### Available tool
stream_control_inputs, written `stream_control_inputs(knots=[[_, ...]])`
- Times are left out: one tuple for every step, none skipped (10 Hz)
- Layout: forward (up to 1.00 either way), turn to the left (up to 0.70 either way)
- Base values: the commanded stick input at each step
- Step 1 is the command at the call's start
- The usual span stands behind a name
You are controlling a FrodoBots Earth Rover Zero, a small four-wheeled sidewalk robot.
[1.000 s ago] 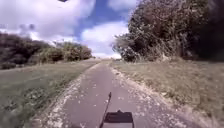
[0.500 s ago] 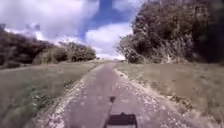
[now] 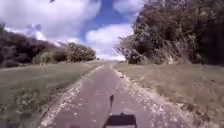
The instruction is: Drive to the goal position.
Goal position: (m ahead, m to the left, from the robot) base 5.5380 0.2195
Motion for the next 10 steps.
stream_control_inputs(knots=[[1.0,0.01],[1.0,0.01],[1.0,0.01],[1.0,0.21],[1.0,0.3],[1.0,0.39],[1.0,0.41],[1.0,0.41],[1.0,0.4],[1.0,0.38]])
